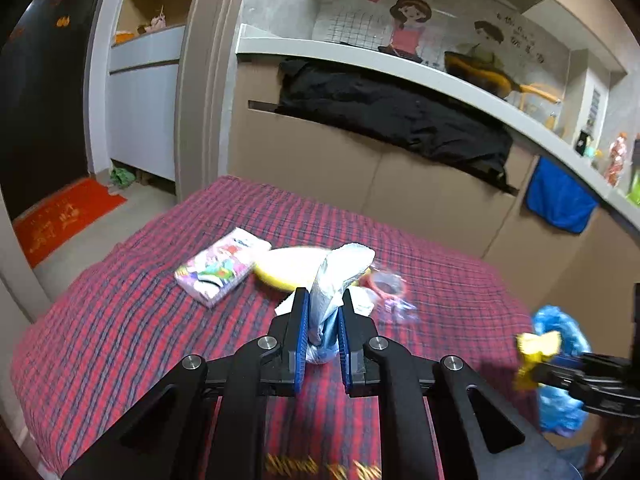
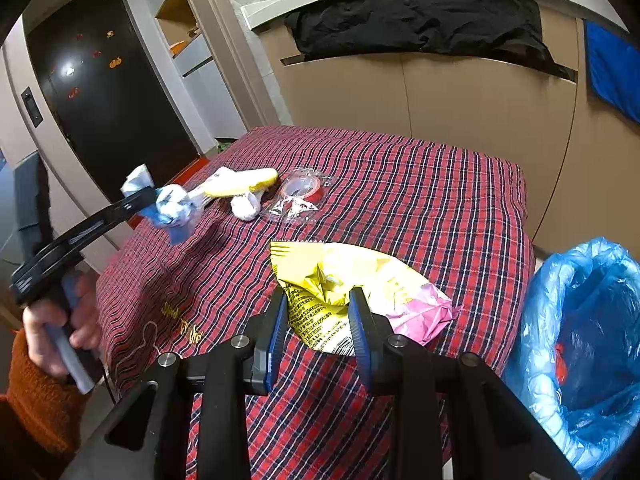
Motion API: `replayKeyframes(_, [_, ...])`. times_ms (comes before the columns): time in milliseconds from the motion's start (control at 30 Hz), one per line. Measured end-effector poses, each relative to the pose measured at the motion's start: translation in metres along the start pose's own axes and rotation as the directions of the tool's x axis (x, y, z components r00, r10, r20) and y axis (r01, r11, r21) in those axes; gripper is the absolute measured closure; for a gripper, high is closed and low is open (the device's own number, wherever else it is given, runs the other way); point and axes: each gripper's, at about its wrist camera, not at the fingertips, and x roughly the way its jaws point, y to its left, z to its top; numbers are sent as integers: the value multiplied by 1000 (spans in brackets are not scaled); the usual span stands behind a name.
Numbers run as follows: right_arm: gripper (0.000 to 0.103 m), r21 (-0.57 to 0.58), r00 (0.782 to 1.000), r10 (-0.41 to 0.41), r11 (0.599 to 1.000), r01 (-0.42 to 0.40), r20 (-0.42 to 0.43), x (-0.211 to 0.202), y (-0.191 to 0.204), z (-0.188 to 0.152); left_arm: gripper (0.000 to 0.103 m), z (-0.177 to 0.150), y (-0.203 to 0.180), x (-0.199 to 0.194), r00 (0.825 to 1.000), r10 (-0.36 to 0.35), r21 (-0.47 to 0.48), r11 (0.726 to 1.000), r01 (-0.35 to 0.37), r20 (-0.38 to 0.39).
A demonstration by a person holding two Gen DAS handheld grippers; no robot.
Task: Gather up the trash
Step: 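Grasp the crumpled white tissue with the left gripper, then carry the chip bag and tissue to the blue bin with both grippers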
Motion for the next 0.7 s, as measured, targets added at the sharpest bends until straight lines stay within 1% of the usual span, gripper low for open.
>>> replayKeyframes(133, [76, 2, 1000, -5, 1000, 5, -1, -2, 0, -3, 89, -8, -7, -17, 999, -48, -19, 999, 47, -16])
replayKeyframes(300, [76, 3, 1000, -16, 1000, 16, 14, -10, 0, -6, 89, -21, -35, -26, 998, -59, 36, 998, 60, -36])
replayKeyframes(400, [76, 8, 999, -20, 1000, 20, 26, -17, -1, -8, 89, -29, -51, -29, 995, -86, 40, 995, 88, -48])
replayKeyframes(533, [76, -19, 998, -40, 999, 41, 53, -28, 0, -13, 89, -39, -68, -34, 993, -112, 29, 993, 113, -41])
replayKeyframes(633, [76, -53, 993, -73, 996, 78, 90, -41, 2, -15, 89, -45, -82, -41, 993, -118, 24, 993, 118, -27])
replayKeyframes(700, [76, -78, 991, -77, 993, 87, 113, -51, 3, -15, 89, -49, -91, -48, 993, -119, 31, 992, 119, -11])
